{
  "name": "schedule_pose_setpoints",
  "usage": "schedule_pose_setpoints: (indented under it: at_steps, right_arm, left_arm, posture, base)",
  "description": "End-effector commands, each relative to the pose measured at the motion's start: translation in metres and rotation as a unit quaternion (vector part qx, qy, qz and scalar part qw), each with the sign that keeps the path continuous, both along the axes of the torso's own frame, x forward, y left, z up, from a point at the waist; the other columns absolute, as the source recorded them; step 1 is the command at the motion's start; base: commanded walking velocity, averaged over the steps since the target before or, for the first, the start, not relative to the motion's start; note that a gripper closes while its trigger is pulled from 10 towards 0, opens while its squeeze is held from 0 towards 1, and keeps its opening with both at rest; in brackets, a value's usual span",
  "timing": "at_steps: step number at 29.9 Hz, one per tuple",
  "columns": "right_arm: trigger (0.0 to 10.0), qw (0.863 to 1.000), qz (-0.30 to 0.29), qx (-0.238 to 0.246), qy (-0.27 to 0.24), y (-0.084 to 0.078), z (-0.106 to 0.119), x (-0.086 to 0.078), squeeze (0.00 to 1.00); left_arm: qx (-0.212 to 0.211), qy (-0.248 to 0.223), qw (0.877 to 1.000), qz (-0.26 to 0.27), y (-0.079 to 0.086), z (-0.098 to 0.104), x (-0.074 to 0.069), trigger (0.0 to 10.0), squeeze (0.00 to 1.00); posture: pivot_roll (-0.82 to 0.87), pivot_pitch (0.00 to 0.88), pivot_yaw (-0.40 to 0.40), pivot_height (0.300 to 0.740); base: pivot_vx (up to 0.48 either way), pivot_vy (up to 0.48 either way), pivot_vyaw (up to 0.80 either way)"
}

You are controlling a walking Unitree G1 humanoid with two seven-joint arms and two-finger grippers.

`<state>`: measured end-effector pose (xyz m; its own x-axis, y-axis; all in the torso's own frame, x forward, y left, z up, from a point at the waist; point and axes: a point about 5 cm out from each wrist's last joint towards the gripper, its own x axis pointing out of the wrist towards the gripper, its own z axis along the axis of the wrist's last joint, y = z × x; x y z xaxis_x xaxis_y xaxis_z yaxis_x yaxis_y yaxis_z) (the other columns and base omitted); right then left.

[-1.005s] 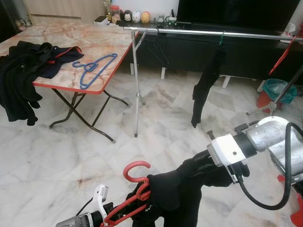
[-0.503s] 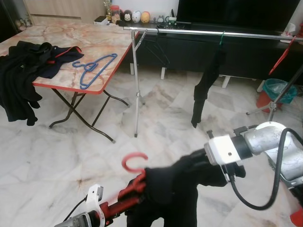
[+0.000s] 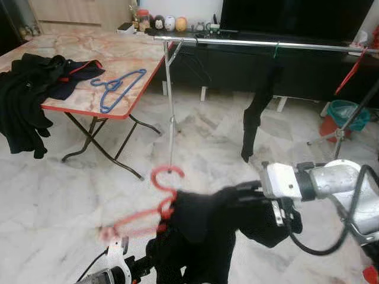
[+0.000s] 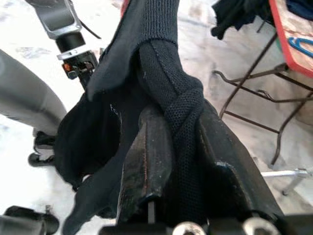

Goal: Hang hanger

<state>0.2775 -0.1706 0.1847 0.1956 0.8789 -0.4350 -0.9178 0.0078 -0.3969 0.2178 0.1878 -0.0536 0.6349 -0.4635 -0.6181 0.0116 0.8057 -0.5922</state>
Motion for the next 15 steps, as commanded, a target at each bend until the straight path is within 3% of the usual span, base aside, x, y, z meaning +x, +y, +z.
schedule_pose_setpoints:
  at_steps: [1,15]
  right_arm:
    - [10.0,0.997,-0.049,0.031,-0.056,-0.013,0.018,0.005,0.00]
    - [10.0,0.996,-0.086,-0.002,-0.020,-0.031,-0.001,-0.006,0.00]
  left_arm:
    - [0.074,0.024,0.996,0.034,0.014,-0.007,-0.007,10.0,0.00]
    - [0.200,0.000,0.975,0.096,0.037,0.001,0.007,10.0,0.00]
  posture:
    - [-0.07,0.021,-0.031,0.740]
    - [-0.08,0.021,-0.031,0.740]
  base:
    - [0.000,0.000,0.00]
    - [0.000,0.000,0.00]
